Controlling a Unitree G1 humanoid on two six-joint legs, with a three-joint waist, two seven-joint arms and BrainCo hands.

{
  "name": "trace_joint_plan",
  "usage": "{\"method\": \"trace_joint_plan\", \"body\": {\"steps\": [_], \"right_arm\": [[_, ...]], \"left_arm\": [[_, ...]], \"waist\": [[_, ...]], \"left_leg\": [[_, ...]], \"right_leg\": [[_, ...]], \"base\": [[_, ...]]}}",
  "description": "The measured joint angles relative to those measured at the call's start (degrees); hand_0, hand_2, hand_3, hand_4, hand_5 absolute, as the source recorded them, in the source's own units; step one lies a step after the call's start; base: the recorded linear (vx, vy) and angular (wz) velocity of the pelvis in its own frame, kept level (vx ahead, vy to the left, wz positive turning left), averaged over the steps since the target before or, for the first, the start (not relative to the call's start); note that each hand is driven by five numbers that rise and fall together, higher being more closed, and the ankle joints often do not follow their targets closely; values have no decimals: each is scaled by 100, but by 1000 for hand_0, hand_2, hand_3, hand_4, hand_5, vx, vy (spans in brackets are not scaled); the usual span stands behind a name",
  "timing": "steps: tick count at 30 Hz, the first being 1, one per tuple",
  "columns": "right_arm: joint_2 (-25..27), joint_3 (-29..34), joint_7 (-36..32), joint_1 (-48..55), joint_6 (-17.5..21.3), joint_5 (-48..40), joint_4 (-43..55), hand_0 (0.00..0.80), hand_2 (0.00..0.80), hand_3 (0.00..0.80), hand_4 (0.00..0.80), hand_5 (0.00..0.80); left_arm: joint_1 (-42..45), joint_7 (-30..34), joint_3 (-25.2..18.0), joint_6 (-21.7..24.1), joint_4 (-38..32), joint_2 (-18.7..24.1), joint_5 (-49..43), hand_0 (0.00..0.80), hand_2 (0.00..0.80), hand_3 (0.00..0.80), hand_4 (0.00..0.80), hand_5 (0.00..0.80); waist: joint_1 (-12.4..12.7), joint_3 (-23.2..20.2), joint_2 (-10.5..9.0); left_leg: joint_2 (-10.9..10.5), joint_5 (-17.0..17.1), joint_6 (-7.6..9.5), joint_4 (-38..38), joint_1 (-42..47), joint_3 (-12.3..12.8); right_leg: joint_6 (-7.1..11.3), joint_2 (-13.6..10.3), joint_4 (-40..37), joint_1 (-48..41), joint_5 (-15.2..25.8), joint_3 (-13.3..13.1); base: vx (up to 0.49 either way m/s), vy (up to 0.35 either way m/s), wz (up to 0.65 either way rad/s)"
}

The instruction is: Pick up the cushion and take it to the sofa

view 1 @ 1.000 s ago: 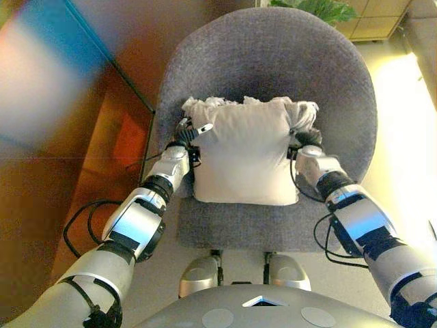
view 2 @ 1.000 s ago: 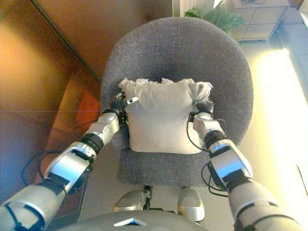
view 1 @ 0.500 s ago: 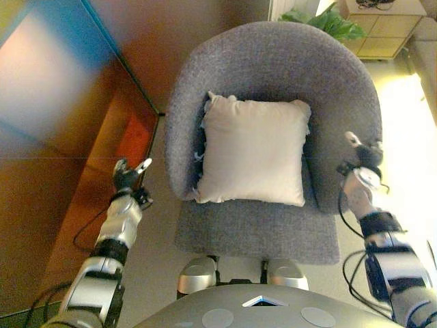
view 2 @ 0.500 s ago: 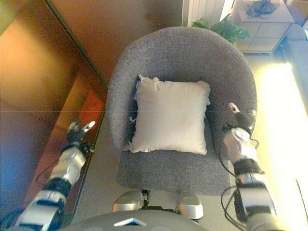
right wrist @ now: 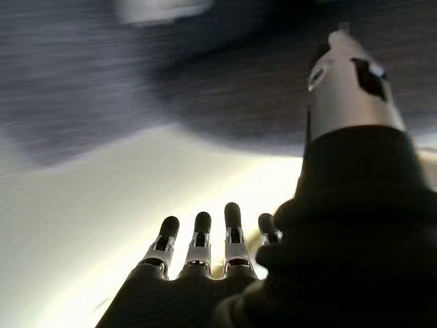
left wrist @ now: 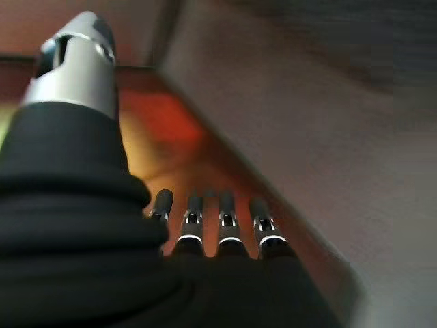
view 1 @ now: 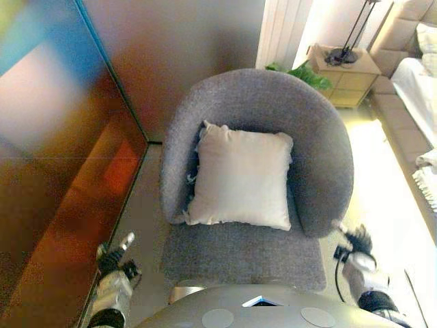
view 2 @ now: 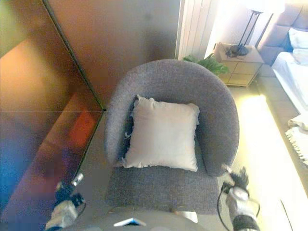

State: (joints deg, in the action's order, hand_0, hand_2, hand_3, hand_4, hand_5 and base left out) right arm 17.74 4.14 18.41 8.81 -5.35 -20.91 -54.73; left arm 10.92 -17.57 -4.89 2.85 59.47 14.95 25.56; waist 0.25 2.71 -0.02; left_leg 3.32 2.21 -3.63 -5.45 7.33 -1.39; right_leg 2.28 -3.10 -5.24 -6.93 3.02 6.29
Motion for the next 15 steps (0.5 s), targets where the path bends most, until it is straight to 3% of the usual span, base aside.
{"method": "trace_joint_plan", "body": {"steps": [2, 6, 10, 15], "right_arm": [[-117, -230, -212, -13, -108, 1, -887, 0, 0, 0, 0, 0], [-450, -528, -783, -47, -411, 137, -1901, 0, 0, 0, 0, 0], [-696, -722, -1238, -38, -779, 429, -2097, 0, 0, 0, 0, 0], [-627, -863, -1390, -67, -852, 577, -2071, 0, 0, 0, 0, 0]], "left_arm": [[-89, 247, 191, -153, 830, -24, -150, 0, 0, 0, 0, 0], [-126, 469, 416, -682, 1631, -179, -459, 0, 0, 0, 0, 0], [-164, 799, 462, -1379, 1859, -309, -482, 0, 0, 0, 0, 0], [-318, 1027, 722, -1602, 1818, -387, -454, 0, 0, 0, 0, 0]], "waist": [[52, -118, -19], [60, -187, -6], [56, -195, -9], [56, -202, -12]], "left_leg": [[17, -7, -8, 0, 7, 49], [33, -14, -16, 3, 21, 101], [41, -15, -18, 3, 35, 125], [50, -16, -19, 2, 37, 129]], "right_leg": [[-3, 15, 0, 7, 1, -32], [-11, 32, -2, 22, 4, -80], [-18, 41, 0, 23, 8, -111], [-20, 49, 4, 29, 8, -114]], "base": [[-29, -24, -9], [-16, -4, -6], [-27, -2, -4], [-42, 3, -1]]}}
